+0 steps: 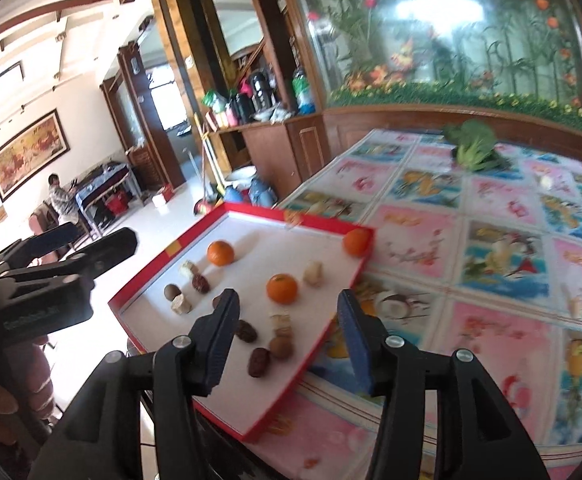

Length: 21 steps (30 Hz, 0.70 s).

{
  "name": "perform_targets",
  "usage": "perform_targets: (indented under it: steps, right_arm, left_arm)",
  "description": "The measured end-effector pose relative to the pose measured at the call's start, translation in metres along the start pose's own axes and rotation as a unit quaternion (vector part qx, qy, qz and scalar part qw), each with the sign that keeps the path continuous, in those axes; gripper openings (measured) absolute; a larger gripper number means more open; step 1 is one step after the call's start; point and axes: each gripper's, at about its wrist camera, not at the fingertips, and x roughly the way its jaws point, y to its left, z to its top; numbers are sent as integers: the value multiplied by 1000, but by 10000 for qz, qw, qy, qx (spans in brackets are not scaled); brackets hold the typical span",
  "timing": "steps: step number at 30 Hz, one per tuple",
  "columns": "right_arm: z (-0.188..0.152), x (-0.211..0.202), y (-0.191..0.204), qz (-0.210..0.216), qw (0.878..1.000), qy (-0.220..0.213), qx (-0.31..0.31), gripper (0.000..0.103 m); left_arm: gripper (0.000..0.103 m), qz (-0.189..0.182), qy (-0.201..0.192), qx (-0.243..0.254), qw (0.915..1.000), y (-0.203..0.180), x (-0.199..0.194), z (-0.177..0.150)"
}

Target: Organize fruits

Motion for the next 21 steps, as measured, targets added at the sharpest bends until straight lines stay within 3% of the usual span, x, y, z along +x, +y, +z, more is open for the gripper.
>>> perform_targets:
  steps: [5,9,11,18,21]
  right_arm:
    - [3,-39,-13,-179,9991,-372,23,59]
    - [6,-67,-18,-251,9976,-638,77,73]
    - [8,-79,-17,-275,9970,-723,18,75]
    - [10,-104,-6,-199,9948,-990,-91,84]
    - [11,-109,-5,-179,9944,-1043,2,97]
  left_arm:
    - [103,53,-464,307,9984,-28,-50,3]
    - [103,-99,-493,153,9986,-33,-74,7]
    - [103,-173,-489,12,9987,-32,-84,10]
    - [103,90,-765,-47,9970,-27,-109,13]
    - [103,141,-786,-62,9968,-25,-112,12]
